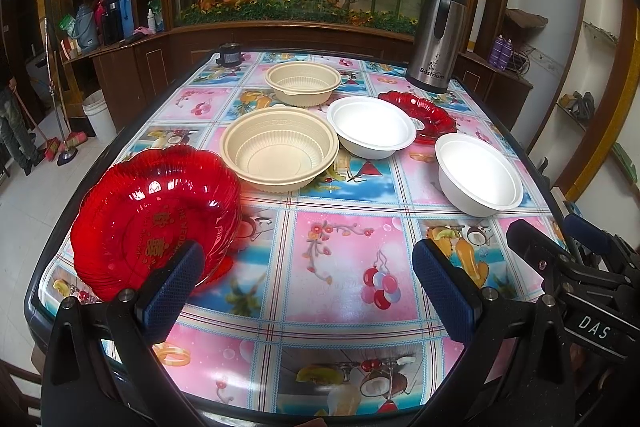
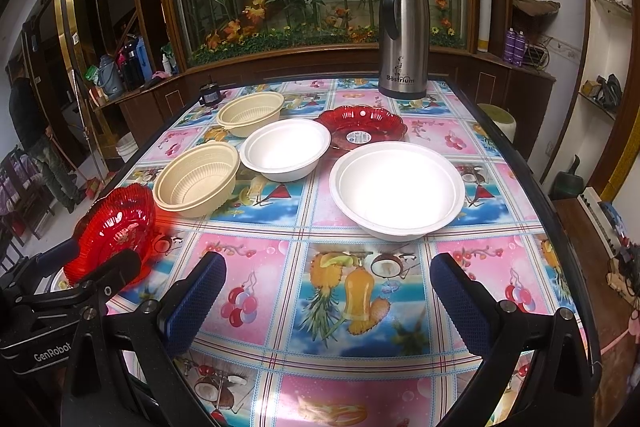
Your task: Organize plates and bowls
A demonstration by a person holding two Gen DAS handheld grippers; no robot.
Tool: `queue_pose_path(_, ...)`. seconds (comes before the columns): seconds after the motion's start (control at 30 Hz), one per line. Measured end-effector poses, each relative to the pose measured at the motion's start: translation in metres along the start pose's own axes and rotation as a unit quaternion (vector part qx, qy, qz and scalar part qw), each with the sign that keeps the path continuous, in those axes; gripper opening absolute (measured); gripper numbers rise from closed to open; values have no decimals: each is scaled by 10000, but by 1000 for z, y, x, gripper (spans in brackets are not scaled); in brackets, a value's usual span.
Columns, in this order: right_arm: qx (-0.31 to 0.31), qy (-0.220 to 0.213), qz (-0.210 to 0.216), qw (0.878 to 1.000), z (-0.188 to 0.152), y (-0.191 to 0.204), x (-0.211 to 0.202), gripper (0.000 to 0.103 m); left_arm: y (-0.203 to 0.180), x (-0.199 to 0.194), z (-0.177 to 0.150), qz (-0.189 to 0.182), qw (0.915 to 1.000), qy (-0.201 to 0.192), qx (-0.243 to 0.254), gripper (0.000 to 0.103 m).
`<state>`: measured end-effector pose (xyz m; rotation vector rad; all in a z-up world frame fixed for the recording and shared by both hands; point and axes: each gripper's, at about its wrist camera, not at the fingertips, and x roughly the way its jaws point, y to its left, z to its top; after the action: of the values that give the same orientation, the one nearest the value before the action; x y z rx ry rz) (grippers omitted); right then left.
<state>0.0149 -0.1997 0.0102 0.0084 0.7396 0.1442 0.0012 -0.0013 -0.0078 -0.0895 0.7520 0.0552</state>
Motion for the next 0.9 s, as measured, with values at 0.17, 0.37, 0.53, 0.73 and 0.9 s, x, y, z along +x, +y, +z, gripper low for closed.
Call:
queue_pose_path(0.17, -6, -10, -3, 10000, 1, 0, 0, 103, 0, 0, -1, 0, 10000, -6, -5, 103)
queue_pose_path(0.37, -3, -5, -5, 10000, 1, 1, 0, 103, 1, 0, -1, -2, 10000, 0, -13, 103)
queue_pose_path(0.53, -1, 19, 82, 10000, 3, 3, 1, 103, 11, -7, -2, -139, 9998, -59, -165, 103)
queue_pose_path(0.73, -218, 541, 998, 9933, 9, 42, 24, 103, 82, -18, -7, 254, 9972, -185, -674, 103)
queue_pose_path(0.9, -98, 1241, 2013, 9716, 17, 91, 63, 102, 171, 10, -12, 769, 9802, 310, -1798, 103)
